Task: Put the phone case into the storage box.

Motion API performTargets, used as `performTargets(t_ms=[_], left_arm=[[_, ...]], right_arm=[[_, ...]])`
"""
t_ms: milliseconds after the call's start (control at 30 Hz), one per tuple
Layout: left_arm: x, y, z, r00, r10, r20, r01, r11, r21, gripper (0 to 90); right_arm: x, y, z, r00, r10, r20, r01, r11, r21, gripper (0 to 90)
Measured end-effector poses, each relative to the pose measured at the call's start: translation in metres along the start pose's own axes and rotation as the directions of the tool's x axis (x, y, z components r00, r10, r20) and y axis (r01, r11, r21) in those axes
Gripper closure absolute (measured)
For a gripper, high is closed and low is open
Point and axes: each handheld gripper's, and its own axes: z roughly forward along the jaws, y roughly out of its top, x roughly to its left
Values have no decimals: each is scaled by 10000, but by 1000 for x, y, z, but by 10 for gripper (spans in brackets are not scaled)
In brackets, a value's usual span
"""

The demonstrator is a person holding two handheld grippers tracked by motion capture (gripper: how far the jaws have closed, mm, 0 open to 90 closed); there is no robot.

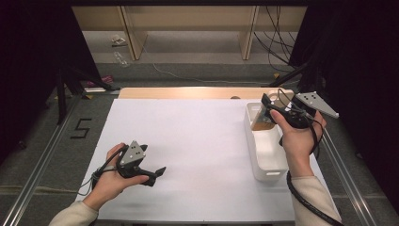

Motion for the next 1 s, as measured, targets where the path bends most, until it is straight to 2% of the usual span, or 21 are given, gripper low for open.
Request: performTargets(t_ms=[667,1000], left_arm=[[0,-1,0,10000,-28,-18,28,10000,18,0],[0,-1,0,10000,-24,-26,24,10000,47,0]], right_arm=[[-2,-4,2,10000,-36,88,35,9999,138,120],[-4,1,0,9998,-71,170,70,9999,82,120]])
